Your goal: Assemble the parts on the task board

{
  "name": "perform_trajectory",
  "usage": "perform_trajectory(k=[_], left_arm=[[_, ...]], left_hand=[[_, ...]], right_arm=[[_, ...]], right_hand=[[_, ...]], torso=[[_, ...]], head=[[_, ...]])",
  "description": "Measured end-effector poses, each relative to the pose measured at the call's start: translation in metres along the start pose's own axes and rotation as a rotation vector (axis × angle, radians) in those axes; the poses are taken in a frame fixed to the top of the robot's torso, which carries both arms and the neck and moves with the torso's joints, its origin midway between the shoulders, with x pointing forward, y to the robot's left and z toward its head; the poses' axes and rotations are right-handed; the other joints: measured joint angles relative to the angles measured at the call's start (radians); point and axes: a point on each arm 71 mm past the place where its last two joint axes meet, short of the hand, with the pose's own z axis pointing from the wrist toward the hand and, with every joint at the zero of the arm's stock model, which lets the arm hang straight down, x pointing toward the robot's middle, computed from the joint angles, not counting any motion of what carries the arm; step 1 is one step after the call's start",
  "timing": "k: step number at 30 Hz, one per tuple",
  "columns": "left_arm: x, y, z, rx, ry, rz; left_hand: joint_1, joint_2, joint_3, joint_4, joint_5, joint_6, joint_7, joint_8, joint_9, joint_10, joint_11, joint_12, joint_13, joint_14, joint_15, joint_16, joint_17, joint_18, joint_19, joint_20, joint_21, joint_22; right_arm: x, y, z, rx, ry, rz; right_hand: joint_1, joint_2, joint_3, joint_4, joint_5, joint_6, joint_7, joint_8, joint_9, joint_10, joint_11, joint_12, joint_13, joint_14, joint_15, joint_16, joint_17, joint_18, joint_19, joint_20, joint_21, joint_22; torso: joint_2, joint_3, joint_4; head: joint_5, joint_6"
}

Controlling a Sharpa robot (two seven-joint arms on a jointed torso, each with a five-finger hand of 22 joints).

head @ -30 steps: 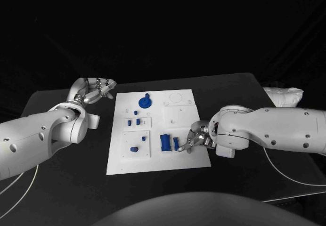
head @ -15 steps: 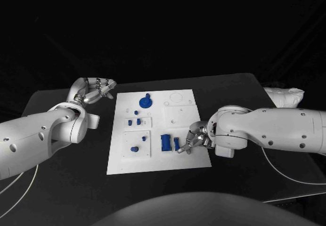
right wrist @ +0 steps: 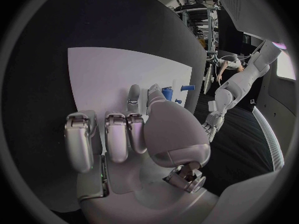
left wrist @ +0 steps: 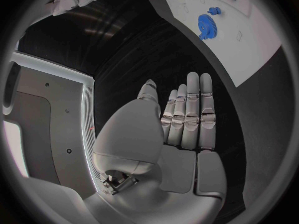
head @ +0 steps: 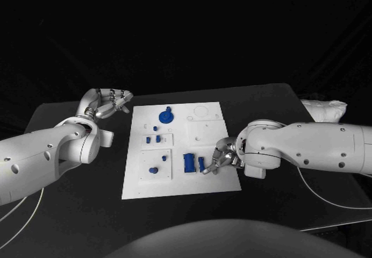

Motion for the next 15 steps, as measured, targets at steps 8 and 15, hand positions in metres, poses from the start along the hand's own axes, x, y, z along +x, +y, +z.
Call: perform_trajectory(k=[8, 15], left_arm=[[-0.0001, 0.0, 0.0, 0.0, 0.0, 0.001], [-0.0009, 0.0003, -0.0004, 0.0, -0.001, 0.001]], left_hand=[[0.0, 0.0, 0.0, 0.0, 0.0, 0.0, 0.0, 0.0, 0.0, 0.0, 0.0, 0.0, 0.0, 0.0, 0.0, 0.0, 0.0, 0.0, 0.0, 0.0, 0.0, 0.0], [0.0, 0.0, 0.0, 0.0, 0.0, 0.0, 0.0, 0.0, 0.0, 0.0, 0.0, 0.0, 0.0, 0.0, 0.0, -0.004, 0.0, 0.0, 0.0, 0.0, 0.0, -0.001]], right_arm=[[-0.0006, 0.0022, 0.0025, 0.0, 0.001, -0.003], [-0.0008, 0.0029, 0.0032, 0.0, 0.002, -0.005]], right_hand=[[0.022, 0.021, -0.004, -0.004, 0.0, -0.007, 0.0, 0.0, 0.011, 0.0, 0.0, 0.0, 0.0, 0.0, 0.0, 0.0, 0.0, 0.0, 0.0, 0.0, 0.0, 0.0], [0.052, 0.025, 0.0, -0.022, 0.0, -0.007, 0.0, 0.0, 0.019, 0.0, 0.0, 0.001, 0.002, -0.003, -0.004, 0.0, 0.0, 0.0, 0.0, 0.0, 0.0, 0.0]], torso=[[0.0, 0.0002, -0.0005], [0.0, 0.0002, -0.0004]], head=[[0.0, 0.0], [0.0, 0.0]])
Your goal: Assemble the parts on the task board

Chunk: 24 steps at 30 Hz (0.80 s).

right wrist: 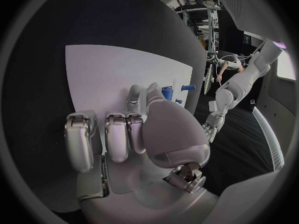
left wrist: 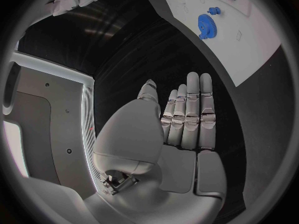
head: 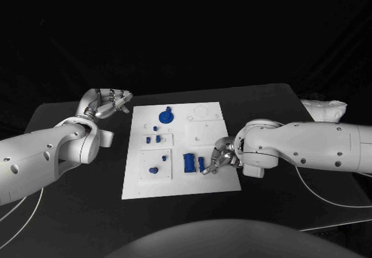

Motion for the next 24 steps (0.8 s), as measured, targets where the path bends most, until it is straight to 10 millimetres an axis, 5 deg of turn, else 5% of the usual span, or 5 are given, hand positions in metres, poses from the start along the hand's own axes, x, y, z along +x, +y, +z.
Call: perform_trajectory(k=[12, 24], left_arm=[[0.0003, -0.0001, -0.0001, 0.0, 0.001, 0.0], [0.0002, -0.0001, -0.0001, 0.0, 0.001, 0.0]], left_hand=[[0.004, 0.004, 0.0, 0.0, 0.0, 0.0, 0.0, 0.0, 0.0, 0.0, 0.0, 0.0, 0.0, 0.0, 0.0, 0.0, 0.0, 0.0, 0.0, 0.0, 0.0, 0.0], [0.004, 0.004, 0.0, 0.0, 0.0, 0.0, 0.0, 0.0, 0.0, 0.0, 0.0, 0.0, 0.0, 0.0, 0.0, 0.0, -0.001, 0.0, 0.0, 0.0, 0.0, 0.0]], right_arm=[[0.0009, 0.0016, -0.0001, -0.003, 0.001, -0.003], [0.0016, -0.0022, -0.0043, -0.004, -0.008, 0.011]], right_hand=[[0.052, 0.0, 0.01, -0.034, 0.0, -0.004, -0.004, 0.0, 0.011, -0.001, -0.006, 0.007, 0.0, 0.003, -0.003, 0.0, 0.0, 0.0, 0.0, 0.0, 0.0, 0.0], [0.084, -0.024, 0.003, -0.061, 0.0, -0.004, -0.004, 0.0, 0.021, 0.0, -0.007, 0.005, -0.002, 0.003, -0.003, 0.0, 0.0, 0.0, 0.0, 0.0, 0.0, 0.0]], torso=[[0.0, 0.0, -0.0001], [0.0, 0.0, -0.0001]], head=[[-0.001, 0.0], [0.0, 0.0]])
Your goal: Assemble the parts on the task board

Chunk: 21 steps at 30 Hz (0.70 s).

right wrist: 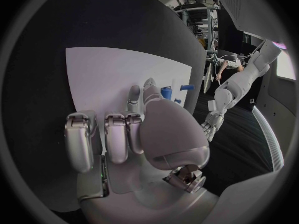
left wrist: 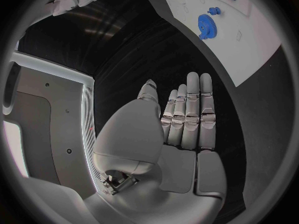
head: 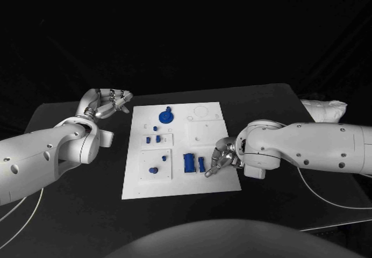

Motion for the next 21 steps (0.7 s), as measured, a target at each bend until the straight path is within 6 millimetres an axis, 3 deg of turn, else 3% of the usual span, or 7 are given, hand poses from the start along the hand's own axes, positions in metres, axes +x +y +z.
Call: perform_trajectory(k=[3, 9, 15, 21], left_arm=[[-0.0003, 0.0001, -0.0001, 0.0, 0.0, 0.0], [-0.0009, 0.0004, -0.0001, -0.001, -0.002, 0.001], [-0.0009, 0.0004, -0.0001, -0.001, -0.002, 0.001], [-0.0004, 0.0002, 0.0001, 0.0, -0.001, 0.001]], left_hand=[[0.0, 0.0, 0.0, 0.0, 0.0, 0.0, 0.0, 0.0, 0.0, 0.0, 0.0, 0.0, 0.0, 0.0, 0.0, 0.0, 0.0, 0.0, 0.0, 0.0, 0.0, 0.0], [0.0, 0.0, 0.0, 0.0, 0.0, 0.0, 0.0, 0.0, 0.0, 0.0, 0.0, 0.0, 0.0, 0.0, 0.0, 0.0, 0.0, 0.0, 0.0, 0.0, 0.0, 0.0], [0.0, 0.0, 0.0, 0.0, 0.0, 0.0, 0.0, 0.0, 0.0, 0.0, 0.0, 0.0, 0.0, 0.0, 0.0, 0.0, 0.0, 0.0, 0.0, 0.0, 0.0, 0.0], [0.0, 0.0, 0.0, 0.0, 0.0, 0.0, 0.0, 0.0, 0.0, 0.0, 0.0, 0.0, 0.0, 0.0, 0.0, 0.0, 0.0, 0.0, 0.0, 0.0, 0.0, 0.0]], right_arm=[[-0.0002, -0.0026, -0.0021, 0.001, -0.007, 0.01], [-0.0014, -0.0059, -0.0047, -0.004, -0.023, 0.033], [-0.0023, -0.0061, -0.0051, -0.016, -0.033, 0.053], [-0.0031, -0.0051, -0.0043, -0.026, -0.037, 0.067]], right_hand=[[0.003, -0.003, -0.004, -0.004, 0.0, 0.0, 0.0, -0.004, 0.002, 0.0, 0.0, 0.0, 0.0, 0.0, 0.0, 0.0, 0.0, 0.0, 0.0, 0.0, 0.0, 0.0], [-0.035, -0.042, -0.029, 0.016, 0.0, 0.002, 0.002, -0.004, 0.01, 0.005, -0.005, -0.007, -0.003, 0.0, 0.0, 0.0, 0.0, 0.0, 0.0, 0.0, 0.0, 0.0], [-0.073, -0.051, -0.057, 0.043, 0.0, 0.004, 0.004, -0.004, 0.017, 0.001, -0.002, -0.007, -0.001, 0.0, 0.0, 0.0, 0.001, 0.0, 0.0, 0.0, 0.0, 0.0], [-0.09, -0.044, -0.074, 0.06, 0.0, 0.004, 0.004, -0.004, 0.022, 0.001, -0.002, -0.007, -0.001, 0.0, 0.0, 0.0, 0.001, 0.0, 0.0, 0.0, 0.0, 0.0]], torso=[[0.0, 0.0001, 0.0], [0.0, 0.0002, 0.0], [0.0, 0.0003, -0.0001], [0.0, 0.0002, -0.0001]], head=[[0.002, 0.0], [0.001, 0.0], [0.001, 0.0], [0.0, 0.0]])
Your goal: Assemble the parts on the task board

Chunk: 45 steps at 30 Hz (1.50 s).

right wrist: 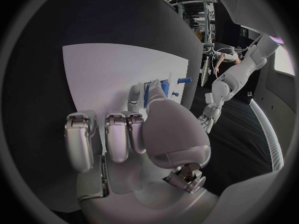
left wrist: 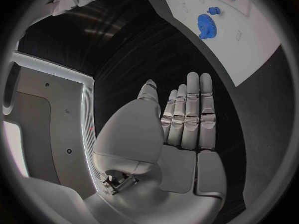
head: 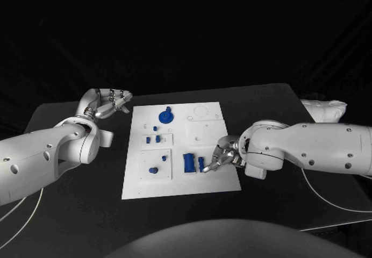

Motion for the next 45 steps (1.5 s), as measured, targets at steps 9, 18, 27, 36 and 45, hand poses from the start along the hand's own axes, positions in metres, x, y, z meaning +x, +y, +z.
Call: perform_trajectory(k=[9, 18, 27, 36, 45], left_arm=[[0.0, 0.0, 0.0, 0.0, 0.0, 0.0], [0.0, 0.0, 0.0, 0.0, 0.001, 0.0], [0.0, 0.0, 0.0, 0.0, 0.0, 0.0], [0.001, 0.0, 0.0, 0.0, 0.001, -0.001], [0.001, 0.0, 0.0, 0.0, 0.001, -0.001]], left_hand=[[0.0, 0.0, 0.0, 0.0, 0.0, 0.0, 0.0, 0.0, 0.0, 0.0, 0.0, 0.0, 0.0, 0.0, 0.0, 0.0, 0.0, 0.0, 0.0, 0.0, 0.0, 0.0], [0.0, 0.0, 0.0, 0.0, 0.0, 0.0, 0.0, 0.0, 0.0, 0.0, 0.0, 0.0, 0.0, 0.0, 0.0, 0.0, 0.0, 0.0, 0.0, 0.0, 0.0, 0.0], [0.0, 0.0, 0.0, 0.0, 0.0, 0.0, 0.0, 0.0, 0.0, 0.0, 0.0, 0.0, 0.0, 0.0, 0.0, 0.0, 0.0, 0.0, 0.0, 0.0, 0.0, -0.001], [0.0, 0.0, 0.0, 0.0, 0.0, 0.0, 0.0, 0.0, 0.0, 0.0, 0.0, 0.0, 0.0, 0.0, 0.0, 0.0, 0.0, 0.0, 0.0, 0.0, 0.0, -0.001], [0.0, 0.0, 0.0, 0.0, 0.0, 0.0, 0.0, 0.0, 0.0, 0.0, 0.0, 0.0, 0.0, 0.0, 0.0, 0.0, 0.0, 0.0, 0.0, 0.0, 0.0, -0.001]], right_arm=[[0.001, 0.004, 0.002, -0.006, 0.005, 0.0], [0.002, 0.006, 0.004, 0.004, 0.008, -0.012], [0.002, 0.01, 0.006, 0.008, 0.004, -0.026], [0.002, 0.012, 0.009, 0.012, 0.001, -0.034], [0.001, 0.012, 0.01, 0.019, -0.003, -0.038]], right_hand=[[0.018, 0.018, -0.005, 0.005, 0.0, 0.003, -0.003, -0.004, 0.006, 0.0, 0.0, 0.0, 0.0, 0.0, 0.0, 0.0, 0.0, 0.0, 0.0, -0.004, 0.0, 0.001], [0.048, 0.047, 0.011, -0.011, 0.0, 0.003, -0.003, -0.008, 0.01, -0.002, 0.002, 0.005, 0.003, 0.0, 0.0, 0.0, 0.0, 0.0, 0.0, -0.007, 0.0, 0.001], [0.074, 0.064, 0.022, -0.022, 0.0, 0.007, -0.007, -0.016, 0.012, -0.001, 0.001, 0.007, 0.004, 0.0, 0.0, 0.0, 0.0, 0.0, 0.0, -0.007, 0.0, 0.001], [0.083, 0.073, 0.025, -0.025, 0.0, 0.006, -0.007, -0.02, 0.012, 0.0, 0.0, 0.007, 0.004, 0.0, 0.0, 0.0, 0.0, 0.0, 0.0, -0.007, 0.0, 0.0], [0.09, 0.08, 0.028, -0.028, 0.0, 0.006, -0.007, -0.024, 0.012, 0.0, 0.0, 0.011, 0.004, 0.0, 0.0, 0.0, 0.0, 0.0, 0.0, -0.007, 0.0, 0.0]], torso=[[0.0, -0.0006, 0.0006], [0.0, -0.0005, 0.0007], [-0.001, -0.0002, 0.0002], [-0.001, -0.0009, 0.0001], [-0.001, -0.0006, 0.0001]], head=[[-0.001, 0.0], [-0.001, 0.0], [-0.002, 0.0], [-0.004, 0.0], [-0.005, 0.0]])
